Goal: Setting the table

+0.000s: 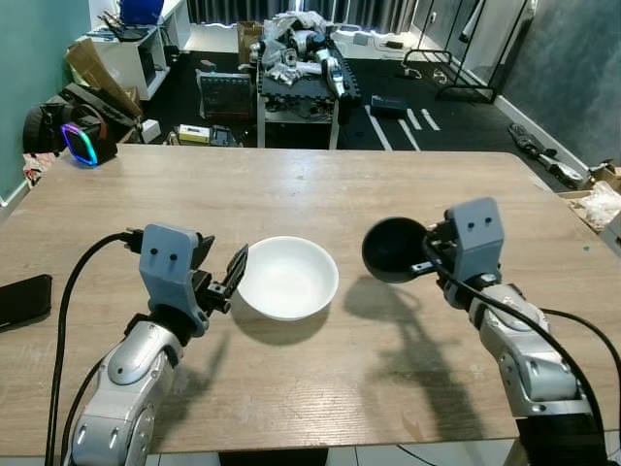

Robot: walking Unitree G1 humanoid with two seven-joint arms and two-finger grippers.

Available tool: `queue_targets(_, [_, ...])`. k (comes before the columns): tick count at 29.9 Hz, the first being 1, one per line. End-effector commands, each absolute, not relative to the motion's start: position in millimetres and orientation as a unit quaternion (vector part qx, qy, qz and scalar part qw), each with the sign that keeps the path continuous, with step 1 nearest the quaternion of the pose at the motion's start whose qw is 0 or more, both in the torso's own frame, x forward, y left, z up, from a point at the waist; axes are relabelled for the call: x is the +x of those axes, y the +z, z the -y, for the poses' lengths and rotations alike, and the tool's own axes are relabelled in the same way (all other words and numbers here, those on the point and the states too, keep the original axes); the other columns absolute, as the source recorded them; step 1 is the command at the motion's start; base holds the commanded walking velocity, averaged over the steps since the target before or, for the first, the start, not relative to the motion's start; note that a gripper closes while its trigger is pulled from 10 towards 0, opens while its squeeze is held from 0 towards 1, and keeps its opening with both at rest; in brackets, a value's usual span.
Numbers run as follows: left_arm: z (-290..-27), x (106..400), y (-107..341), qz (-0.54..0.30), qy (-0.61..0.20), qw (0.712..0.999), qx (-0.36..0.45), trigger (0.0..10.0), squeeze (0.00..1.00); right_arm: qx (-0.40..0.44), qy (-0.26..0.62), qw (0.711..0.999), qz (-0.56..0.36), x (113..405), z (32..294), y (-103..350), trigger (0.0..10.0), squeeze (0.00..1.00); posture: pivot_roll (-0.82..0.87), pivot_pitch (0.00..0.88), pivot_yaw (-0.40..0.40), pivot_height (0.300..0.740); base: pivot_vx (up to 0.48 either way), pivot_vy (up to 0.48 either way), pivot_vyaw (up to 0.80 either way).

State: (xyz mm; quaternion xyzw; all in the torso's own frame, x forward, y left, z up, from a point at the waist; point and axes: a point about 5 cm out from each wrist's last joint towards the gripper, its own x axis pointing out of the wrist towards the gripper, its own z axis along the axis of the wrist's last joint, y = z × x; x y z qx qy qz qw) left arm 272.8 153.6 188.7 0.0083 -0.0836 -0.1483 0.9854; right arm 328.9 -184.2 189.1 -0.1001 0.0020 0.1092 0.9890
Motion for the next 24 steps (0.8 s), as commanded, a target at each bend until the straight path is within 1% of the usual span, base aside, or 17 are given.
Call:
queue_targets(1, [-155, 272, 182, 0.068, -0.143, 0.987, 0.008, 10.0, 0.00, -0.101, 0.123, 0.987, -0.012, 331, 182, 188, 10.0, 0.00, -0.04, 0.000, 0.011, 0.740, 0.000, 0.000, 0.00])
queue_targets(3, [-156, 273, 182, 0.067, -0.141, 0.988, 0.009, 10.0, 0.00, -0.082, 0.144, 0.986, -0.031, 336, 176, 188, 10.0, 0.00, -0.04, 0.000, 0.011, 0.740, 0.000, 0.000, 0.00])
queue_targets(7, [-156, 273, 183, 0.069, -0.139, 0.988, 0.010, 10.0, 0.00, -0.066, 0.159, 0.984, -0.049, 343, 176, 193, 10.0, 0.00, -0.03, 0.000, 0.007, 0.740, 0.000, 0.000, 0.00])
queue_targets(11, [-158, 269, 183, 0.068, -0.135, 0.989, 0.010, 10.0, 0.00, -0.091, 0.197, 0.972, -0.085, 355, 185, 201, 10.0, 0.00, -0.02, 0.000, -0.011, 0.740, 0.000, 0.000, 0.00])
queue_targets(15, [-159, 267, 182, 0.065, -0.131, 0.989, 0.010, 10.0, 0.00, -0.090, 0.203, 0.970, -0.099, 360, 193, 205, 10.0, 0.00, -0.02, 0.000, -0.015, 0.740, 0.000, 0.000, 0.00])
queue_targets(16, [-159, 266, 181, 0.064, -0.130, 0.989, 0.009, 10.0, 0.00, -0.102, 0.198, 0.969, -0.105, 365, 199, 208, 10.0, 0.00, -0.02, 0.000, -0.022, 0.740, 0.000, 0.000, 0.00])
queue_targets(17, [-159, 265, 180, 0.063, -0.128, 0.990, 0.009, 10.0, 0.00, -0.138, 0.185, 0.966, -0.113, 373, 212, 213, 10.0, 0.00, -0.02, 0.000, -0.028, 0.740, 0.000, 0.000, 0.00])
queue_targets(18, [-159, 264, 179, 0.063, -0.127, 0.990, 0.009, 10.0, 0.00, -0.169, 0.175, 0.963, -0.117, 376, 219, 215, 10.0, 0.00, -0.02, 0.000, -0.028, 0.740, 0.000, 0.000, 0.00])
queue_targets(20, [-159, 264, 180, 0.063, -0.125, 0.990, 0.008, 10.0, 0.00, -0.176, 0.177, 0.960, -0.124, 379, 221, 217, 10.0, 0.00, -0.01, 0.000, -0.032, 0.740, 0.000, 0.000, 0.00])
queue_targets(22, [-159, 263, 180, 0.063, -0.123, 0.990, 0.007, 10.0, 0.00, -0.215, 0.191, 0.949, -0.127, 382, 220, 219, 10.0, 0.00, -0.01, 0.000, -0.032, 0.740, 0.000, 0.000, 0.00])
queue_targets(24, [-160, 263, 180, 0.062, -0.121, 0.991, 0.007, 10.0, 0.00, -0.231, 0.211, 0.940, -0.133, 384, 217, 221, 10.0, 0.00, -0.01, 0.000, -0.033, 0.740, 0.000, 0.000, 0.00])
